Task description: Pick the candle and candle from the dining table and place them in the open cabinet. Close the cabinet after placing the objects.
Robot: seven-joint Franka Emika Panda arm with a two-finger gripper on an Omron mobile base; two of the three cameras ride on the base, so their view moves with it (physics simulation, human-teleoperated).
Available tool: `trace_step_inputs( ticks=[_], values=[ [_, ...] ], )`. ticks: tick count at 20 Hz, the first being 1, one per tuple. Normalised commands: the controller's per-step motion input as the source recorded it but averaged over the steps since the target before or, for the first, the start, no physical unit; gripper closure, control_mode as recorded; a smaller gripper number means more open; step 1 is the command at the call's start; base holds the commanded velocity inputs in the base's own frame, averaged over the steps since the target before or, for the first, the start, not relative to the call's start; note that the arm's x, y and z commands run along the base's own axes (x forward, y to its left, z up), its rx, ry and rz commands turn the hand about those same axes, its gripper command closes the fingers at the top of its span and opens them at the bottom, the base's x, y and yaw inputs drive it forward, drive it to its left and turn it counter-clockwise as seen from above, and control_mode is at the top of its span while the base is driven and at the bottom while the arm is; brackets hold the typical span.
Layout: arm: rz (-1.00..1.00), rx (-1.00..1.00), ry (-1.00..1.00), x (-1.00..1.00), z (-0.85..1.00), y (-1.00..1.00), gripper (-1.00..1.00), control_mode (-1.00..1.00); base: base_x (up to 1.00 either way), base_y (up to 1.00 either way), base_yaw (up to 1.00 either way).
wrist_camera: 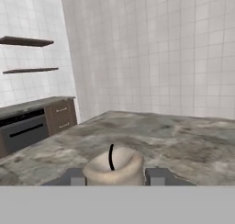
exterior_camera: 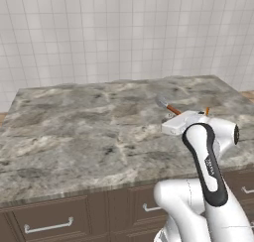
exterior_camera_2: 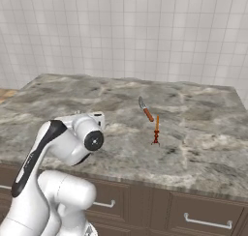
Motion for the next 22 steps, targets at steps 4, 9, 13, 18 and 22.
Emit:
trace_step_inputs(
  ticks=[4,9,13,18,22],
  values=[
    [-0.04,0.21,-0.15,-0.16,0.04,-0.21,1.0,-1.0,0.0,0.0,0.0],
    [0.01,0.0,0.0,-0.31,-0.04,0.0,1.0,-1.0,0.0,0.0,0.0],
    [0.07,-0.04,0.0,-0.98,-0.29,0.0,1.0,-1.0,0.0,0.0,0.0],
    [-0.06,-0.01,-0.01,-0.77,-0.18,0.0,1.0,-1.0,0.0,0.0,0.0],
    [-0.09,0.0,0.0,-0.07,0.0,0.0,1.0,-1.0,0.0,0.0,0.0]
  ],
)
